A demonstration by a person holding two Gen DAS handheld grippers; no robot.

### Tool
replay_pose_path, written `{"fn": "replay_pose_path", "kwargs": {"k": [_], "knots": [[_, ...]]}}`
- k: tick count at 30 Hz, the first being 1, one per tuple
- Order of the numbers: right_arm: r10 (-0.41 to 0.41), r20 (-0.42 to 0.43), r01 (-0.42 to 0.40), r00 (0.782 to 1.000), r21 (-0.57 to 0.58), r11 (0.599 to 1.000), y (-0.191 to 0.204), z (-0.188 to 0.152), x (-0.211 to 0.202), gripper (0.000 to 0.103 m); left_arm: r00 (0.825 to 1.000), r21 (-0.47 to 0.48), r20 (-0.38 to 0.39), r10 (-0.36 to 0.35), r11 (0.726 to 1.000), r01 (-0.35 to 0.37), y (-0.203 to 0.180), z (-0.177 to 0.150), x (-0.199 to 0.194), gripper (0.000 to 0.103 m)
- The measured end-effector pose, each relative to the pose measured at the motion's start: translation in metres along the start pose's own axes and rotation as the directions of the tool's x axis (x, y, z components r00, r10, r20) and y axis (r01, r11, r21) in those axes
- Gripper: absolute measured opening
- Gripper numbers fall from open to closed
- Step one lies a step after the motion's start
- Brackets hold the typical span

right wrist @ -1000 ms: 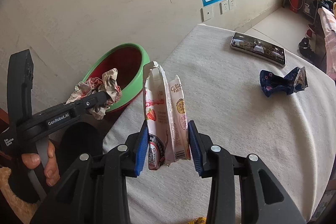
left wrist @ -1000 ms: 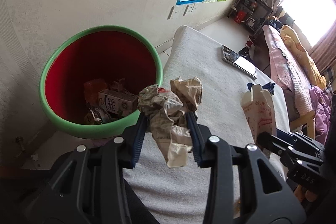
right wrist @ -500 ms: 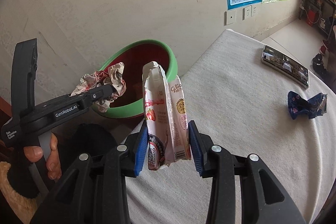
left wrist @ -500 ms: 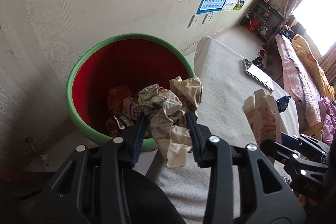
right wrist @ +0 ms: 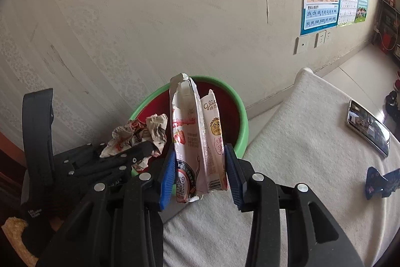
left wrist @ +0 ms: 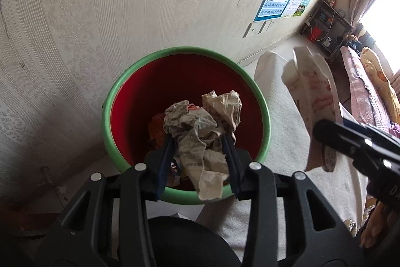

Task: Collect trash
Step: 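Carry the crumpled paper and carton toward the bucket with both tools, then open both tools to drop the paper and carton into the bucket, then move both open tools back over the table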

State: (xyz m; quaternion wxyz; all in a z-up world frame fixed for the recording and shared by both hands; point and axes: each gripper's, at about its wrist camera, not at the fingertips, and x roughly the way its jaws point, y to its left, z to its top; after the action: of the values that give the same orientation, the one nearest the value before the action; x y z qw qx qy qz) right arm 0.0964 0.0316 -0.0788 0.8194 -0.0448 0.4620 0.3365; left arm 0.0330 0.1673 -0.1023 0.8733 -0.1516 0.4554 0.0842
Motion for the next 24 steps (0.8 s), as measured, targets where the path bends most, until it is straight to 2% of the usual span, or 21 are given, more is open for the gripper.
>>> {"fn": "replay_pose_path", "kwargs": {"k": [2,3,7,12,16,18,20,22,24], "knots": [[0.007,0.006,-0.007,1.0,0.003,1.0,0.003,0.008,0.006,0.043,1.0,-0.007,0.002,0.016,1.0,-0.016,0.003,0.001,0.0,0.04],[0.011,0.004,-0.011,1.0,0.005,1.0,0.004,0.011,0.009,0.044,1.0,-0.015,0.004,0.024,1.0,-0.024,0.005,0.001,0.001,0.047],[0.01,0.025,-0.01,1.0,0.011,1.0,0.005,0.017,0.005,0.059,0.999,-0.046,0.01,0.049,0.998,-0.048,0.012,-0.002,0.0,0.057],[-0.002,0.04,-0.001,0.999,0.06,0.998,-0.012,0.006,-0.012,0.067,0.999,-0.051,0.008,0.046,0.998,-0.045,0.012,-0.008,-0.003,0.064],[-0.026,0.053,0.02,0.998,0.101,0.995,-0.031,-0.008,-0.032,0.075,1.0,-0.013,0.017,-0.008,1.0,0.008,-0.005,-0.011,-0.006,0.065],[-0.05,0.08,0.041,0.996,0.107,0.993,-0.04,-0.019,-0.047,0.079,0.998,0.018,0.042,-0.047,0.999,0.046,-0.021,-0.014,-0.014,0.07],[-0.085,0.126,0.074,0.988,0.094,0.993,-0.047,-0.033,-0.063,0.09,0.993,0.048,0.084,-0.089,0.995,0.085,-0.036,-0.019,-0.025,0.072],[-0.11,0.172,0.099,0.979,0.076,0.992,-0.055,-0.05,-0.078,0.096,0.982,0.082,0.139,-0.131,0.989,0.121,-0.052,-0.025,-0.039,0.085],[-0.141,0.185,0.132,0.973,0.062,0.989,-0.063,-0.067,-0.09,0.096,0.969,0.119,0.189,-0.159,0.983,0.138,-0.069,-0.031,-0.051,0.092]]}}
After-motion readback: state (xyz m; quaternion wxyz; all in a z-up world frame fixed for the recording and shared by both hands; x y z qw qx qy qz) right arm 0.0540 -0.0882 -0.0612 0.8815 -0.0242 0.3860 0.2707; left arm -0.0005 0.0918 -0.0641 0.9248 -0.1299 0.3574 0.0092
